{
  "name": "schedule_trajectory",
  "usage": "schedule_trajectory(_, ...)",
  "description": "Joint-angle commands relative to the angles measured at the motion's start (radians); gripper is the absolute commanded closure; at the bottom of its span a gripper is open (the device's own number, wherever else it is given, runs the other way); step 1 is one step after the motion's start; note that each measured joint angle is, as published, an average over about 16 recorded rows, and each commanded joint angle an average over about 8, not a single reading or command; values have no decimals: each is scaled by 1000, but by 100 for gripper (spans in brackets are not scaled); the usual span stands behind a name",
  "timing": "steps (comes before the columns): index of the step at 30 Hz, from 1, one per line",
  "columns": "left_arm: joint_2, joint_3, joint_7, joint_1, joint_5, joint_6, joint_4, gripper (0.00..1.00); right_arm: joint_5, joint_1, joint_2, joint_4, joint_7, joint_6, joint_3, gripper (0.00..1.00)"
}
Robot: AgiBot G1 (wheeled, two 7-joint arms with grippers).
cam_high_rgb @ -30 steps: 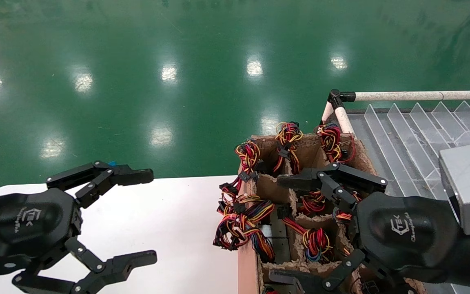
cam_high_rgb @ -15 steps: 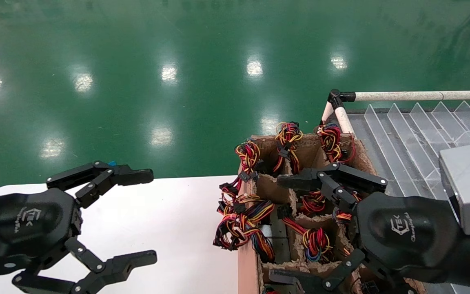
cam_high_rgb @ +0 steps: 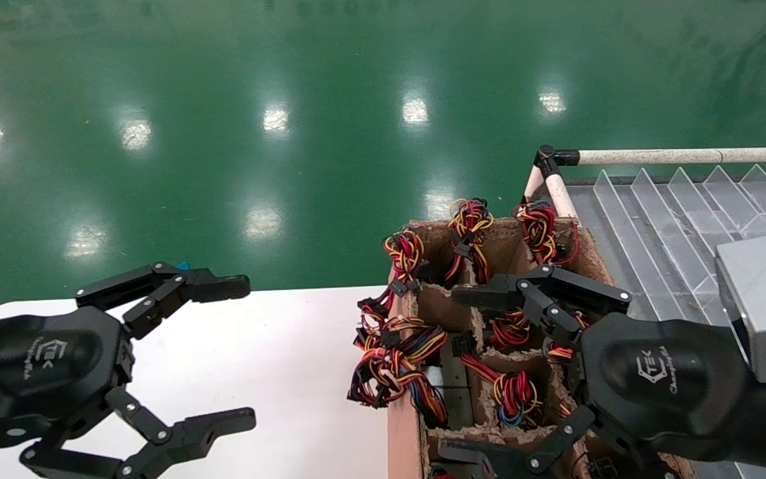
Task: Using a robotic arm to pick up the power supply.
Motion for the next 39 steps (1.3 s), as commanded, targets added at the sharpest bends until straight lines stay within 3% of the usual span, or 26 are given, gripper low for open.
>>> schedule_trajectory(1,0,0,0,0,0,0,0,0,0,0,0,0,0,0,0,0)
schedule_trajectory(20,0,0,0,0,0,0,0,3,0,0,0,0,0,0,0,0)
schedule_trajectory(28,0,0,0,0,0,0,0,100,0,0,0,0,0,0,0,0)
schedule_trajectory(39,0,0,0,0,0,0,0,100,-1,-1,1,1,1,0,-1,0)
